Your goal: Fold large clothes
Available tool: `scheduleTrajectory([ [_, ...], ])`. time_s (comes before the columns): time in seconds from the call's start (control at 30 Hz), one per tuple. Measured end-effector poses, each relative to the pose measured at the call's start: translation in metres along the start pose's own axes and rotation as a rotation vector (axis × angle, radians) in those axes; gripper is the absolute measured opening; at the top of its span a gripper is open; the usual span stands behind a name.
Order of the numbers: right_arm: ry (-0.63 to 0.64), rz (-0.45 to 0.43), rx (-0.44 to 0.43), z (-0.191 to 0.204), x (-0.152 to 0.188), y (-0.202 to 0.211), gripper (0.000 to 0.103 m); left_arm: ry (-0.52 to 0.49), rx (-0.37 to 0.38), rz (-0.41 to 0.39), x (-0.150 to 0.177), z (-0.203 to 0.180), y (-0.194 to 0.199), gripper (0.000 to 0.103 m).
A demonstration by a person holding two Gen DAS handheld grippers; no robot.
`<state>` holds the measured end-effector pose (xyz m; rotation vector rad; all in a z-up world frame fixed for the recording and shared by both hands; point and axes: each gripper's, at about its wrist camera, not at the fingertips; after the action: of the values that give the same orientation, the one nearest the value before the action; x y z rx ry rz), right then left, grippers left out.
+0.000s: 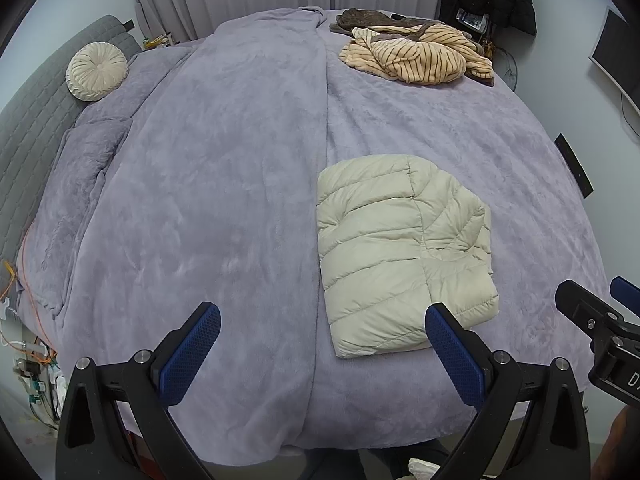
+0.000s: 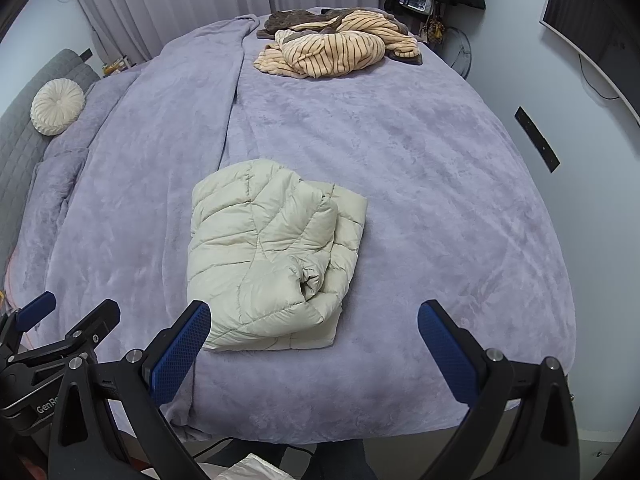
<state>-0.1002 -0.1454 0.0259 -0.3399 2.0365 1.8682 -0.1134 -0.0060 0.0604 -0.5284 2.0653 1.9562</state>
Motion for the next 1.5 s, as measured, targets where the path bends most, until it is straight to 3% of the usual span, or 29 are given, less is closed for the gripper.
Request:
scheduleTrajectory([
  [1.5,0.002,0.002,0.003,0.0026,-0.0012,0.0001,0.103,-0.006,0.000,0.005,-0.0002,0.0009,-0.0039,0.102],
])
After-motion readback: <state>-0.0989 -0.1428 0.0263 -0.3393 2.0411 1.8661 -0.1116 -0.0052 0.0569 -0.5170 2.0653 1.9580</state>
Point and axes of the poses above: each gripper's, at about its wrist camera, not at the fingertips, and y roughly against the way its jaws point, z to its left, x to its underside, and after that the axes turned 13 degrees about y, right-handed
